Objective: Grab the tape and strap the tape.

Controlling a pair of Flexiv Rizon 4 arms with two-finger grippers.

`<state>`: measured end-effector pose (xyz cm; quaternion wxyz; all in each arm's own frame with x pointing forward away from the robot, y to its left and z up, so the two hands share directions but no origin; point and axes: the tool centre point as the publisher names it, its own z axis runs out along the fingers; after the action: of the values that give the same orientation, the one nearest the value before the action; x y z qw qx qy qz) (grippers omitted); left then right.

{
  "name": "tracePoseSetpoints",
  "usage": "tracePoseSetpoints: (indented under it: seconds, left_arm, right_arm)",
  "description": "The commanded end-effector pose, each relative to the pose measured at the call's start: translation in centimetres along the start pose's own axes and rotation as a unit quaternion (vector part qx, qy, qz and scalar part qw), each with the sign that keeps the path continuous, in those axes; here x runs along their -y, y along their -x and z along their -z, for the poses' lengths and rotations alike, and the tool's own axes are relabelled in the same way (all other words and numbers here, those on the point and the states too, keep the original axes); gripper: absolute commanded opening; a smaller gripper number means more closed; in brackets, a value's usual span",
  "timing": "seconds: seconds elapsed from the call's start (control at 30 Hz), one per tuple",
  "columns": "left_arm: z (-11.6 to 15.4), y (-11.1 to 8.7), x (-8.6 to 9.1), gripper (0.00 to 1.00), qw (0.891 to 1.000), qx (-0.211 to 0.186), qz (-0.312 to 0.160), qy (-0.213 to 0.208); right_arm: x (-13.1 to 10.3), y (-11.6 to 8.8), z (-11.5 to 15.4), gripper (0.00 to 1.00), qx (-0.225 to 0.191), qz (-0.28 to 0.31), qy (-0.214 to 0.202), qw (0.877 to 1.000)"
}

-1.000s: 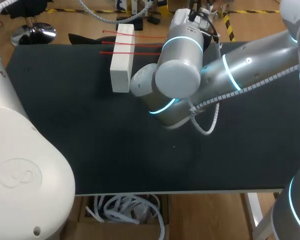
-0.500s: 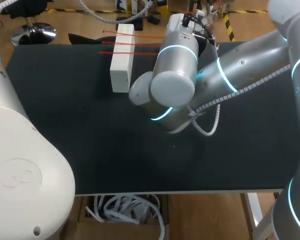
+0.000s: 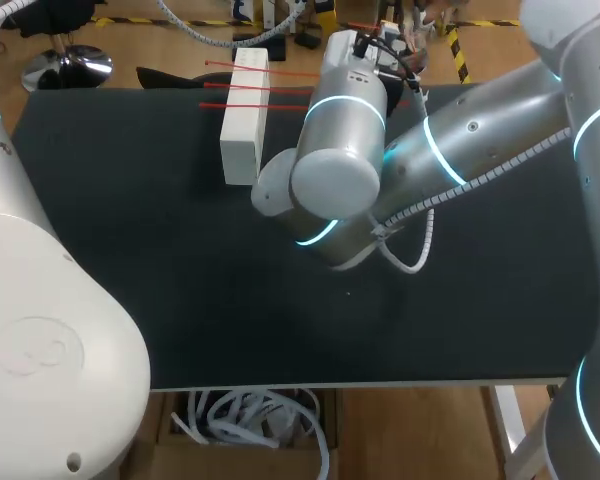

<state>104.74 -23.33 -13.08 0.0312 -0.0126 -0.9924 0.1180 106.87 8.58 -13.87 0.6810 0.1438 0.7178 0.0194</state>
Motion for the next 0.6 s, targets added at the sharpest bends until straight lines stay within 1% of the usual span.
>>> tracePoseSetpoints:
  seconds: [0.03,0.33,0.6]
  left_arm:
    - [0.10,-0.01,0.07,0.00,1.000,0.000,0.001,0.002]
    - [0.10,-0.01,0.07,0.00,1.000,0.000,0.001,0.002]
    - [0.10,-0.01,0.07,0.00,1.000,0.000,0.001,0.002]
  right_arm:
    - [-0.44,-0.11,0.18,0.00,0.000,0.006,0.002,1.000]
    - [-0.85,-0.09,0.14,0.00,0.012,0.022,0.003,1.000]
    - [-1.33,-0.16,0.08,0.00,0.014,0.029,0.003,0.999]
